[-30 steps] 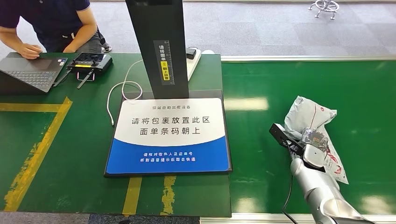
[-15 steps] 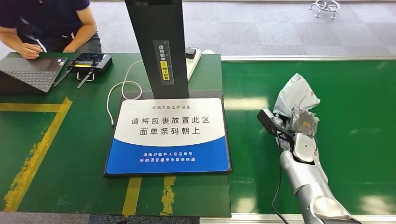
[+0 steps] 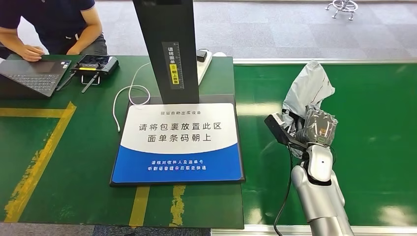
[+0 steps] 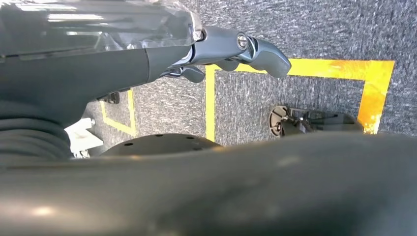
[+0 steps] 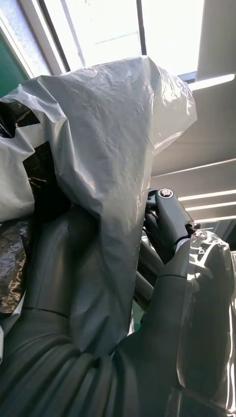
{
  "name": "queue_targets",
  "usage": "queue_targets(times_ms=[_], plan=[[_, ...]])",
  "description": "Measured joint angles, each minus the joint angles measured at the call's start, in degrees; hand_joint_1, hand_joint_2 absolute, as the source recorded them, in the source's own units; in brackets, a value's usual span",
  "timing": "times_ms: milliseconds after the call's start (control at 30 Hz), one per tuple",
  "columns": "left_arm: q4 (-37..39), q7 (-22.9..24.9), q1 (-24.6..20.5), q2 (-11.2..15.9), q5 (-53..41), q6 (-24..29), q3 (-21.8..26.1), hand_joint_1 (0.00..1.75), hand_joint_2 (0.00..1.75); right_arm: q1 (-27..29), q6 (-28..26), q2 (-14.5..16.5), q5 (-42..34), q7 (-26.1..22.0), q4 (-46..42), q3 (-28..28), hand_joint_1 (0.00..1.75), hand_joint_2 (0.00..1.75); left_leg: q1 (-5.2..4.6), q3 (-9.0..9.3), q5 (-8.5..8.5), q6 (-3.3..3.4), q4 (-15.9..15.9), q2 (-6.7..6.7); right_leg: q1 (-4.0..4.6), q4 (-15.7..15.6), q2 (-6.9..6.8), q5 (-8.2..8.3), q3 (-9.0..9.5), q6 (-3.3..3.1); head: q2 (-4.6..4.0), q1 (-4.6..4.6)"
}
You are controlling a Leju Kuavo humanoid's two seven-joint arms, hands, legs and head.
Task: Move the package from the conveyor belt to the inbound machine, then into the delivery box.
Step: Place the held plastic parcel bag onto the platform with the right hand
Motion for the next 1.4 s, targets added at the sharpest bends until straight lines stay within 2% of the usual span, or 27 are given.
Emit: queue_targets(times_ms=[367, 567, 800, 1133, 1400], plan=[[0.0, -0.6, 0.2, 0.0, -0.4, -0.2, 0.6, 0.00, 0.00, 9.9, 6.6, 0.0, -8.5, -6.3, -21.9, 2.7, 1.75, 1.75, 0.01, -0.04, 0.00, -0.01, 0.0, 0.02, 0.02, 0.0, 0.01, -0.01, -0.07, -0.01, 0.00, 0.00], [0.0, -0.8, 0.2, 0.0, -0.4, -0.2, 0.7, 0.00, 0.00, 11.4, 7.5, 0.0, -9.9, -7.3, -26.8, 3.5, 1.75, 1.75, 0.01, -0.03, 0.00, 0.00, 0.0, 0.02, 0.01, 0.0, 0.02, 0.01, -0.04, -0.01, 0.00, 0.01], [0.0, -0.8, 0.2, 0.0, -0.1, 0.0, 1.4, 0.00, 0.00, 13.4, 12.8, -0.8, -15.9, -13.8, -31.7, 7.8, 1.75, 1.75, 0.01, -0.03, 0.00, 0.00, 0.0, 0.02, 0.01, 0.0, 0.02, 0.02, -0.05, -0.01, 0.00, 0.00], [0.0, -0.6, 0.2, -0.4, 1.0, 0.8, 3.1, 0.00, 0.00, 13.2, 20.0, -2.7, -24.1, -21.6, -35.8, 17.8, 1.75, 1.75, 0.03, -0.02, 0.01, -0.01, 0.0, 0.03, 0.03, 0.0, 0.02, 0.01, -0.02, -0.01, 0.00, 0.00], [0.0, -0.3, 0.1, -0.7, 1.4, 1.2, 4.3, 0.00, 0.00, 7.3, 23.9, -4.4, -29.6, -25.0, -32.4, 26.7, 1.75, 1.75, 0.02, 0.00, 0.04, 0.01, 0.0, 0.04, 0.02, 0.0, 0.03, 0.05, 0.00, -0.02, 0.00, 0.01]])
